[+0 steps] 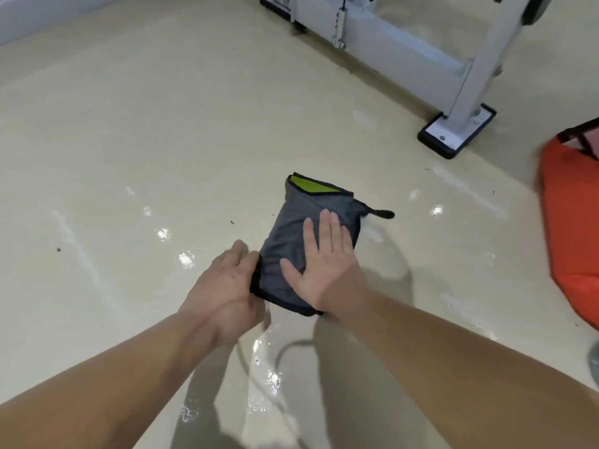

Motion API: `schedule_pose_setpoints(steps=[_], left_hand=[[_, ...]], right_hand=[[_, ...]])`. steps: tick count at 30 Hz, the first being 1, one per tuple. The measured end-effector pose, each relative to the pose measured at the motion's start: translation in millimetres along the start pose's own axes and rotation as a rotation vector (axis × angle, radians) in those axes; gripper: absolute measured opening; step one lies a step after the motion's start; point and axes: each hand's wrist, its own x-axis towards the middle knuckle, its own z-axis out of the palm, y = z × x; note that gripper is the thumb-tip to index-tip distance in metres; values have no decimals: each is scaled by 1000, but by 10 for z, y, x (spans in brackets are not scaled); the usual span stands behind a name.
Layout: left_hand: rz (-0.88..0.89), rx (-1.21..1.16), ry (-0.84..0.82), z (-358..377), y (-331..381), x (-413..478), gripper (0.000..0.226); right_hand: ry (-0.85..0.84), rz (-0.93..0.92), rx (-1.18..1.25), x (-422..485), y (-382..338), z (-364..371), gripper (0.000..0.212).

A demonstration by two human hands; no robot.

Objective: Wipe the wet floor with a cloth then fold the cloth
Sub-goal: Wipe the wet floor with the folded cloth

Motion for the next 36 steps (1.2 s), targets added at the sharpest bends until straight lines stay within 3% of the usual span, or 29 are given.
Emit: schedule_pose_setpoints(steps=[3, 6, 10, 13, 17, 19, 23, 25, 27, 29, 32, 36], left_hand=[[37, 53, -21, 123, 404, 133, 43], [156, 138, -118, 341, 765, 246, 69], [285, 170, -166, 546, 1094, 266, 65], [362, 175, -158, 574, 1131, 201, 65], [420, 212, -139, 505, 929, 148, 72], [420, 222, -142, 430, 801, 117, 71], [384, 286, -66, 317, 518, 63, 69], [443, 345, -6, 353, 406, 66, 69], [499, 387, -19, 465, 341, 54, 66], [544, 415, -35, 664, 347, 0, 61], [570, 467, -56, 1018, 435, -127, 62], [576, 445, -22, 1044, 336, -57, 57]], right_hand=[[-10, 185, 13, -34, 619, -147, 91], [-35, 441, 68, -307, 1252, -208, 92], [-7, 780, 123, -837, 1764, -78, 95], [-30, 924, 195, -1185, 1660, 15, 95], [150, 815, 186, -1434, 923, 266, 94], [93, 696, 157, -1421, 513, 323, 97], [98, 228, 113, -1312, -132, 358, 96], [94, 70, 174, -1234, -94, 236, 89], [173, 94, 347, -1165, 150, 32, 66], [275, 252, 521, -1121, 457, -174, 45], [289, 435, 489, -1121, 743, -278, 39], [266, 401, 516, -1081, 713, -276, 30]])
